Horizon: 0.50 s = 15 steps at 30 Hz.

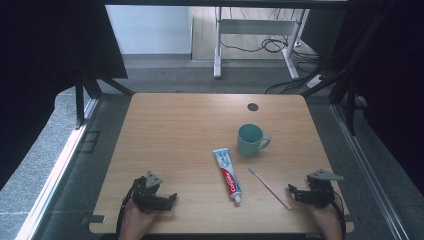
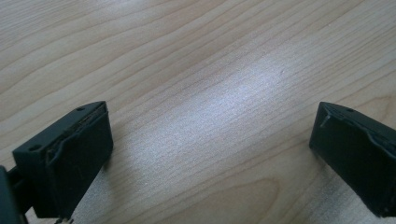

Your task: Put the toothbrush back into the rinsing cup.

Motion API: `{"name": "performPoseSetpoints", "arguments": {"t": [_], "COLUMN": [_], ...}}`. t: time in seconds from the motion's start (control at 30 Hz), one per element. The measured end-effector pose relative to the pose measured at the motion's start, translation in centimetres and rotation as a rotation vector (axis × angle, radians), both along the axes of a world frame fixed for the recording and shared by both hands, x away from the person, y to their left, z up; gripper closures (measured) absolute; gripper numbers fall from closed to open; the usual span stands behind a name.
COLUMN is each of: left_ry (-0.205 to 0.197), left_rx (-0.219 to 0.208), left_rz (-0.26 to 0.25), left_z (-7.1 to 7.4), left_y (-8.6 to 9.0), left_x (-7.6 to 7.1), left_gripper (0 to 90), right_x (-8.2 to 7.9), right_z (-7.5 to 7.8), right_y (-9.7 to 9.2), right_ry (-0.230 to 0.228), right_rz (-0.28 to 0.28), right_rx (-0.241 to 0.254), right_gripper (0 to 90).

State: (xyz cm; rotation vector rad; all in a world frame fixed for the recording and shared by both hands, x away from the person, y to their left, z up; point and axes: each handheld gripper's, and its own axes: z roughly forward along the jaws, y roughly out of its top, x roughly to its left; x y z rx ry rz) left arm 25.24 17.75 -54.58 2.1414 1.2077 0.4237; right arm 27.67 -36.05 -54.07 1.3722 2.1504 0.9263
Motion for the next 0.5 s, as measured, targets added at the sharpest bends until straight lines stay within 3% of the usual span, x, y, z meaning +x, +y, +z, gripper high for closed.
{"name": "performPoseSetpoints", "arguments": {"t": [0.5], "left_ry": [0.000], "left_rx": [0.001], "left_rz": [0.009], "left_z": [0.01], "left_y": [-0.09], "left_x": [-0.03], "left_gripper": [0.0], "right_x": [0.00], "right_z": [-0.01], "right_y": [0.01], "right_ry": [-0.001], "right_rz": [0.004], "right_rx": [-0.001], "right_gripper": [12.7]}}
